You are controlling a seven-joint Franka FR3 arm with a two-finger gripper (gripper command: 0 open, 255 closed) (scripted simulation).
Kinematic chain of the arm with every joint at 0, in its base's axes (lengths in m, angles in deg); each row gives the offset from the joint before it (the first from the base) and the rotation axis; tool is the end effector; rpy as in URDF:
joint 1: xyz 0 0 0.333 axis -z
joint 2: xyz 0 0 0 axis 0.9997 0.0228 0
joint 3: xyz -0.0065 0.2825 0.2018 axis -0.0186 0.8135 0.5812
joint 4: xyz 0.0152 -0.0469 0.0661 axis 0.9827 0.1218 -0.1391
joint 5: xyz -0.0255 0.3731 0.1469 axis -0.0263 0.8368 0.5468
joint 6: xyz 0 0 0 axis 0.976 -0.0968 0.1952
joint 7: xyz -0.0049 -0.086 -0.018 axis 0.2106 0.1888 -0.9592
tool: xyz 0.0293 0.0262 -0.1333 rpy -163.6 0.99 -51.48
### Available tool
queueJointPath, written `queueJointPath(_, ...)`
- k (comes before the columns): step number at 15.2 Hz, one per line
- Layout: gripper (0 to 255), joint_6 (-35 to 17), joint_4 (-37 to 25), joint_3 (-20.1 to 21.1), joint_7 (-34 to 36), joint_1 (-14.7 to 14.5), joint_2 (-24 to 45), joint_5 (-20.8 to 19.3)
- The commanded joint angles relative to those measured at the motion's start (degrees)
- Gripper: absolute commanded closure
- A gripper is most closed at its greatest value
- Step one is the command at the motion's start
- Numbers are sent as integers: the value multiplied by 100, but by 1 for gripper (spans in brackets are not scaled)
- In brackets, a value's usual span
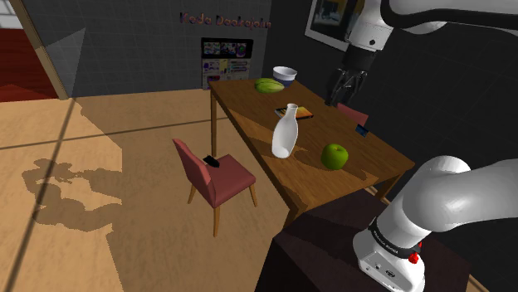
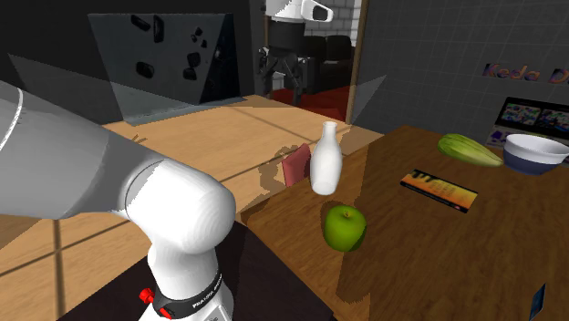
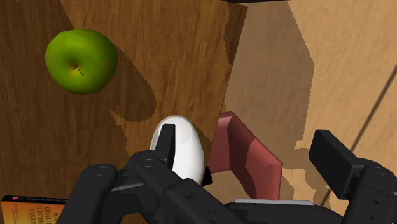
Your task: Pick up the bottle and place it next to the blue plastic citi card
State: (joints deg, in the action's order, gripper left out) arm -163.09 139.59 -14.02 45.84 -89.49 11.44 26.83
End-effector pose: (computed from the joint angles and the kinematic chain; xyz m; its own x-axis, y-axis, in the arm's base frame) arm 0.3114 -0.0149 0.5592 0.9952 -0.0974 0.0059 -0.0961 -0.9886 -0.1158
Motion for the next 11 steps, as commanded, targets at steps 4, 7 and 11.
queueJointPath(4,0,-507,-107,-22,-69,13,578,-91)
queueJointPath(7,0,-972,-284,-45,-127,29,1183,-174)
queueJointPath(11,0,-1516,-626,-76,-187,53,2017,-275)
